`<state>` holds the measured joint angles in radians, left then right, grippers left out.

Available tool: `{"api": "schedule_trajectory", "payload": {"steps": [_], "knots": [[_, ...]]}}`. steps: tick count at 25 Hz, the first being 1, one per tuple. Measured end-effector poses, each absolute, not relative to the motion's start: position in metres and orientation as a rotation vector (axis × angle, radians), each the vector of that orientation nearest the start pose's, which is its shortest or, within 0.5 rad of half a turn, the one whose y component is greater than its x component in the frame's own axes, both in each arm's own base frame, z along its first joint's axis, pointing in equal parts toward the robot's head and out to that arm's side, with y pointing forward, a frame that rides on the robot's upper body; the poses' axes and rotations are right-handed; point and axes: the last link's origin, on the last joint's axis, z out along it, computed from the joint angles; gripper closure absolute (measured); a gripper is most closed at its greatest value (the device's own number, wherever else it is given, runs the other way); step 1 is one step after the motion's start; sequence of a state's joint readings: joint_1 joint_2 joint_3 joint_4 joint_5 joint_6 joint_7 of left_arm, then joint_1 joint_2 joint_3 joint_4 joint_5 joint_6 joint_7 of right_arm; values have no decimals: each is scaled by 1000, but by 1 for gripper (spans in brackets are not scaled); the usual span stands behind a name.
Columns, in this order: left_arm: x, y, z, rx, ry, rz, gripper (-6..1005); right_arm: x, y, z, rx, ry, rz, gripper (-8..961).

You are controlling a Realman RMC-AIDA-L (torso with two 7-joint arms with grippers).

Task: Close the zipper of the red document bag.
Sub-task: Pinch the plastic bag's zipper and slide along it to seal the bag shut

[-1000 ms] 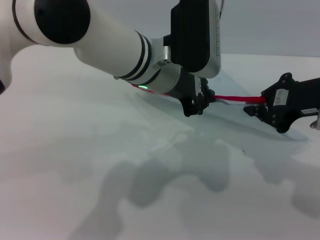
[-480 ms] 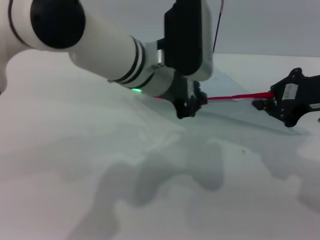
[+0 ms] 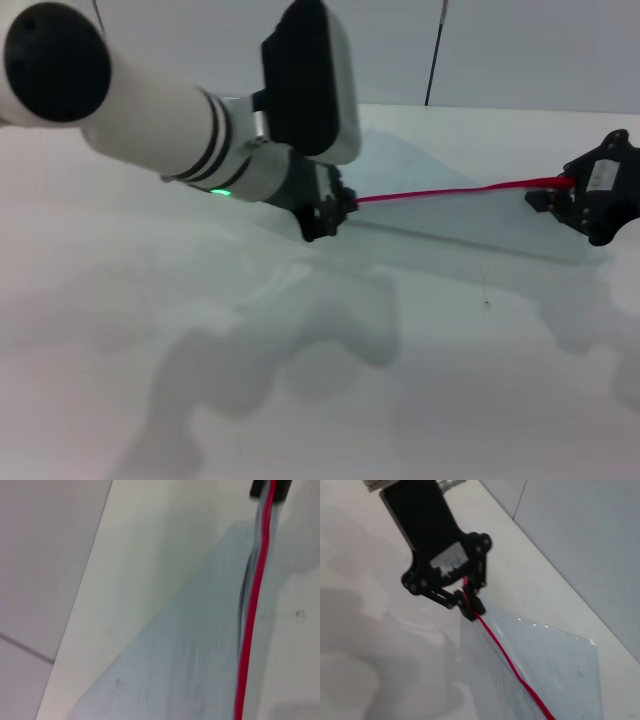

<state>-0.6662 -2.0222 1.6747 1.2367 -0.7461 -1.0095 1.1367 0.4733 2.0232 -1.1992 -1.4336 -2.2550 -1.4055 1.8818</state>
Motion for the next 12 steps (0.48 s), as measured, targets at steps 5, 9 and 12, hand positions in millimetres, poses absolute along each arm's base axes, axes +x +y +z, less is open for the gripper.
{"api": "schedule_trajectory", "payload": {"steps": [5,9,12], "knots": [[-143,395,-36,-2639,113,304,943,187,369,60,-2659,216,-68,897],[-152,396,-28,-2622,59,296,941,192,371,62,-2648,231,-80,897],[-158,396,-24,-2615,31,295,930,193,371,62,-2644,233,-89,897]]}}
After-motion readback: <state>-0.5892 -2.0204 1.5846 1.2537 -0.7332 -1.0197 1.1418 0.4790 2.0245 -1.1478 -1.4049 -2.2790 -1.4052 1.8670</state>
